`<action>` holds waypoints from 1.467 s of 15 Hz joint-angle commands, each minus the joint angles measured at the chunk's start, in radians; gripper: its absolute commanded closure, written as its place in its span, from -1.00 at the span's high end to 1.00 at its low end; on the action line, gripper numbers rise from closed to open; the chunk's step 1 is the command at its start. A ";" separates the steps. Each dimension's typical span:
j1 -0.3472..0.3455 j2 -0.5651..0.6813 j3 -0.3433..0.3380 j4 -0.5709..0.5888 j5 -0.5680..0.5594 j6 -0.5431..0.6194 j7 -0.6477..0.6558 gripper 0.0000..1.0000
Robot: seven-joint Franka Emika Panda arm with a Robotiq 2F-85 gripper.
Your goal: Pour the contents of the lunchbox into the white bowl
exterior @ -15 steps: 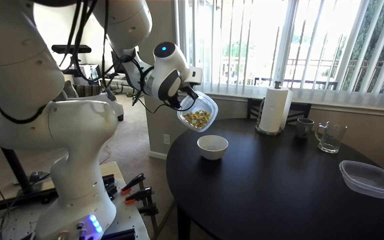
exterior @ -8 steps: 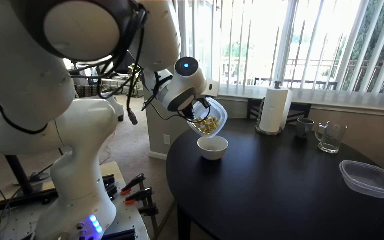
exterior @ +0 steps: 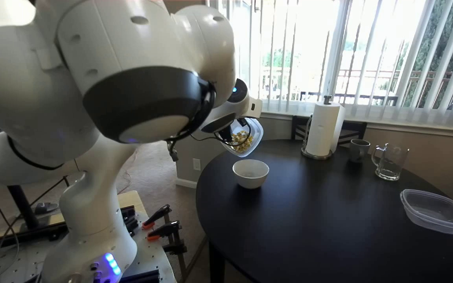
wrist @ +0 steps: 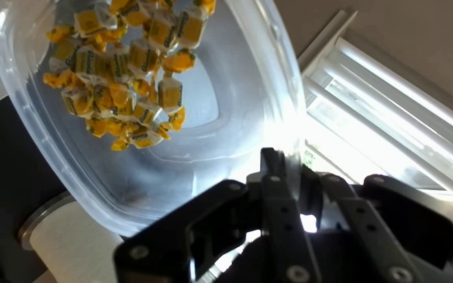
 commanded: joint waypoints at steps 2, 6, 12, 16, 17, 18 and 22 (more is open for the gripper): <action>0.010 -0.172 -0.027 0.039 0.033 -0.076 -0.116 -0.97; -0.015 -0.321 -0.069 0.099 0.036 -0.168 -0.171 -0.97; -0.038 -0.511 -0.112 0.206 0.051 -0.329 -0.236 -0.97; -0.039 -0.529 -0.093 0.239 0.165 -0.387 -0.299 -0.97; -0.042 -0.543 -0.096 0.245 0.176 -0.397 -0.306 -0.97; -0.045 -0.545 -0.095 0.249 0.199 -0.404 -0.325 -0.97; -0.059 -0.545 -0.092 0.253 0.254 -0.416 -0.363 -0.97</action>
